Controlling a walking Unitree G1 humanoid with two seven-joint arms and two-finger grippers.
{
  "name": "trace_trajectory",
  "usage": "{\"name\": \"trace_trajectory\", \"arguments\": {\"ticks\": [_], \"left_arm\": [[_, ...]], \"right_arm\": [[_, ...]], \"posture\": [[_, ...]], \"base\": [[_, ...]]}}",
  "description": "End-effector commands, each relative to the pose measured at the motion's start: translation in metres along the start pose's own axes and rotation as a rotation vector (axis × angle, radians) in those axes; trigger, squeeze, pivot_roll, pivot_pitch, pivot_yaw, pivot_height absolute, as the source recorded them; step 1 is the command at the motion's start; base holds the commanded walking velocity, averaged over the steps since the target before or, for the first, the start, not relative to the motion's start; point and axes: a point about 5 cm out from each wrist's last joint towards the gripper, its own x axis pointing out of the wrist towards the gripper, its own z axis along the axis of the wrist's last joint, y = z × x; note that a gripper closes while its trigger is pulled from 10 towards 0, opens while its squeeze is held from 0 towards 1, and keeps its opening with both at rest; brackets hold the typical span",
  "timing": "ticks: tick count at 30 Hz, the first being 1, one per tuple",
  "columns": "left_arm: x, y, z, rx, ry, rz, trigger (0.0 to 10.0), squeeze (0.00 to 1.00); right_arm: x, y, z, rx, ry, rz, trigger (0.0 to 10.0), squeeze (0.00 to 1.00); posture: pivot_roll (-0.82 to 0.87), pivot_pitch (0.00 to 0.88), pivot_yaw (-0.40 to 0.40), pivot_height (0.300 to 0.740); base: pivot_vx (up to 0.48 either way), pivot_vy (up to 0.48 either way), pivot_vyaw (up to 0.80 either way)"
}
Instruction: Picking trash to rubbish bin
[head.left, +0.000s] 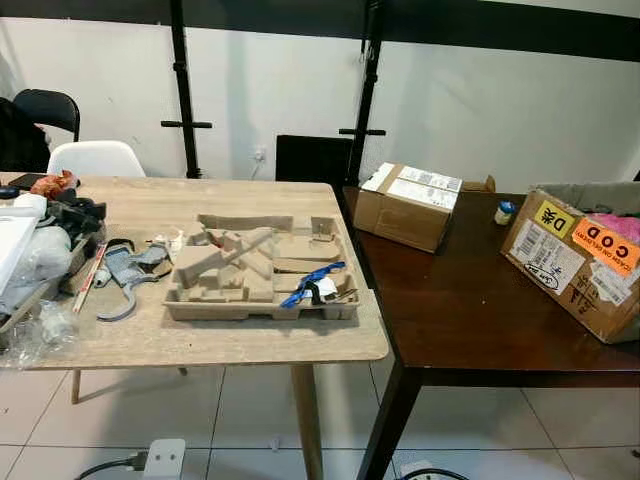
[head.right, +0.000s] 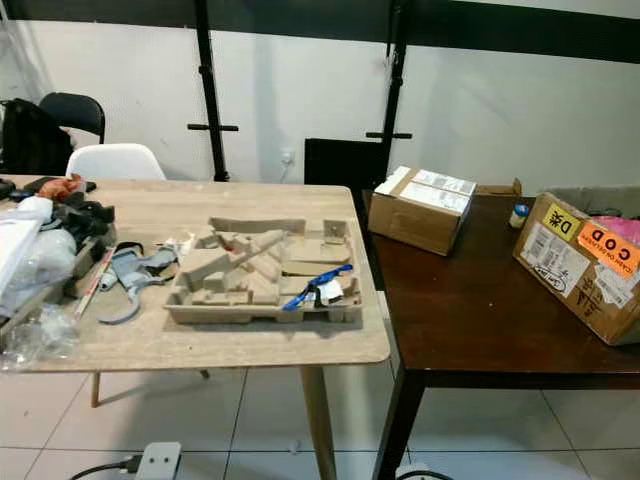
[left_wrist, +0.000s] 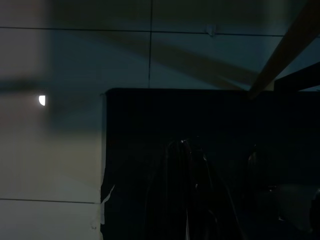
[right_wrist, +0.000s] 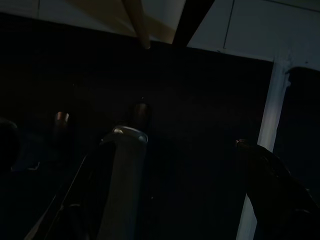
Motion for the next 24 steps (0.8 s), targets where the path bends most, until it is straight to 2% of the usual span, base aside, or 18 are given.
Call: {"name": "trace_trajectory", "arguments": {"ticks": [1, 3, 6, 9, 14, 24], "left_arm": [[-0.0015, 0.0048, -0.0042, 0.027, 0.020, 0.005, 10.0, 0.00], [-0.0015, 0.0047, -0.0040, 0.042, 0.022, -0.005, 10.0, 0.00], [-0.0014, 0.0037, -0.0043, 0.081, 0.030, -0.021, 10.0, 0.00], [-0.0013, 0.0054, -0.0024, 0.025, 0.010, 0.014, 10.0, 0.00], [-0.0007, 0.0044, -0.0020, 0.069, 0.022, 0.016, 10.0, 0.00], [-0.0007, 0.0020, -0.0007, 0.048, -0.004, 0.009, 10.0, 0.00]], "right_arm": [[-0.0005, 0.0008, -0.0057, -0.017, 0.018, -0.003, 10.0, 0.00], [-0.0003, 0.0025, -0.0058, -0.016, 0.018, 0.000, 10.0, 0.00], [0.0000, 0.0035, -0.0049, -0.015, 0.016, 0.002, 10.0, 0.00], [0.0005, 0.0046, -0.0025, -0.013, 0.012, 0.004, 10.0, 0.00], [0.0008, 0.0038, 0.0022, -0.013, -0.007, 0.005, 10.0, 0.00], [0.0005, 0.0015, 0.0023, -0.028, -0.007, 0.002, 10.0, 0.00]], "posture": [[0.11, 0.000, -0.052, 0.740], [0.11, 0.000, -0.051, 0.740], [0.11, 0.000, -0.050, 0.740], [0.10, 0.000, -0.048, 0.740], [0.10, 0.000, -0.050, 0.740], [0.10, 0.000, -0.050, 0.740]], "base": [[0.000, 0.000, 0.00], [0.000, 0.000, 0.00], [0.000, -0.480, 0.00], [0.000, -0.392, 0.00], [0.000, 0.000, 0.00], [0.000, 0.000, 0.00]]}}
